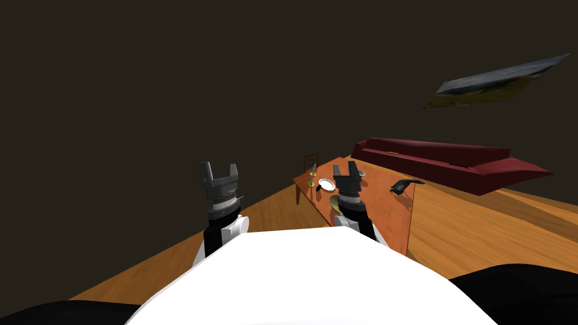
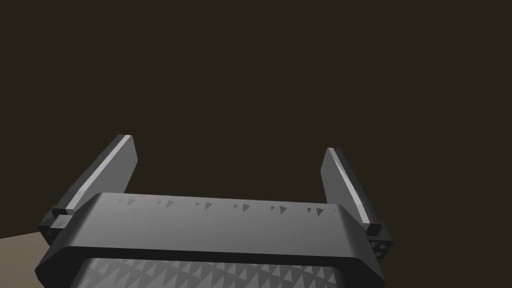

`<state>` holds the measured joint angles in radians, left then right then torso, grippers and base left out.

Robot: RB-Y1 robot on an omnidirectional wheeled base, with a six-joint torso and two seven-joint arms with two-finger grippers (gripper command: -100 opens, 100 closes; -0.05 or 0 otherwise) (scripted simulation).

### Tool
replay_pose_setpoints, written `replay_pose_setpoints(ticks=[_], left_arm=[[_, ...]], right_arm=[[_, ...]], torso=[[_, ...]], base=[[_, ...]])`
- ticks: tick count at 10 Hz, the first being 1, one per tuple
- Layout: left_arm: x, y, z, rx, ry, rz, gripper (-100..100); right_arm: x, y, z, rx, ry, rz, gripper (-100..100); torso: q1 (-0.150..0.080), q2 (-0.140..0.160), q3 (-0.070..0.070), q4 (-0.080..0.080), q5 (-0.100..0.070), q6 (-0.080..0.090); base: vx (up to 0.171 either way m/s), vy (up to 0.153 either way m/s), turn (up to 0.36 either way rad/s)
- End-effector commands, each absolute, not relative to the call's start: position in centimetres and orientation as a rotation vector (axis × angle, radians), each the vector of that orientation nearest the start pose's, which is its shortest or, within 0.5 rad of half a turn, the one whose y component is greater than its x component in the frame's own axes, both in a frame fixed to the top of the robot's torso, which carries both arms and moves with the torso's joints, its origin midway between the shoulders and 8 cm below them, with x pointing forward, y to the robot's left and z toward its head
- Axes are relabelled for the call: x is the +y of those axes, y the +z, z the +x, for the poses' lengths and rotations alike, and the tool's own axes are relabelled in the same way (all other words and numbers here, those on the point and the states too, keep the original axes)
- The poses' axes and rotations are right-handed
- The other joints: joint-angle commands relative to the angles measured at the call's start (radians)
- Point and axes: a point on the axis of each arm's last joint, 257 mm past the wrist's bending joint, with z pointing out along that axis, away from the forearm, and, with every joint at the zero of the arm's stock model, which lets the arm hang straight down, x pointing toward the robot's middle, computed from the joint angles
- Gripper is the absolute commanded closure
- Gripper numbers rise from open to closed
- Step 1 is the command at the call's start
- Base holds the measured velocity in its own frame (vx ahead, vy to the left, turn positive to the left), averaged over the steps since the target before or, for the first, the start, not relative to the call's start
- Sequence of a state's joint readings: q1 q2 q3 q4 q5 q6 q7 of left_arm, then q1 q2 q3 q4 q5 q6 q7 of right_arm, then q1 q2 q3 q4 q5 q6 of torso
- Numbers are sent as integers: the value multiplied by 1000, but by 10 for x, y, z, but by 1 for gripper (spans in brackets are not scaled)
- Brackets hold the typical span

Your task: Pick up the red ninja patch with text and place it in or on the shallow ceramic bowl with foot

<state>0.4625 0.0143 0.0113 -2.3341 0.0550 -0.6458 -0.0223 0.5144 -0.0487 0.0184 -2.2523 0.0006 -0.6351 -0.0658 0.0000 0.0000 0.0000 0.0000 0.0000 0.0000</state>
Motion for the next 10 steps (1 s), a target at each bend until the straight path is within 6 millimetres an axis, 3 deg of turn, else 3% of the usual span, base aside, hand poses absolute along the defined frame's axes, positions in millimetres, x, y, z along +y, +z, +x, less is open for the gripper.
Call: replay_pose_setpoints(ticks=[1, 5, 10], left_arm=[[277, 84, 304, 428, -1364, -483, 0], [277, 84, 304, 428, -1364, -483, 0], [277, 84, 304, 428, -1364, -483, 0]], right_arm=[[-264, 18, 334, 630, 1394, 582, -100], [-262, -24, 355, 778, 1355, 629, -100], [-265, -103, 380, 1020, 1263, 713, -100]], torso=[[0, 0, 0, 0, 0, 0], [2, -2, -1, 0, 0, 0], [3, -3, -2, -1, 1, 0]], base=[[15, 13, -4], [28, 30, -8], [41, 42, -16]])
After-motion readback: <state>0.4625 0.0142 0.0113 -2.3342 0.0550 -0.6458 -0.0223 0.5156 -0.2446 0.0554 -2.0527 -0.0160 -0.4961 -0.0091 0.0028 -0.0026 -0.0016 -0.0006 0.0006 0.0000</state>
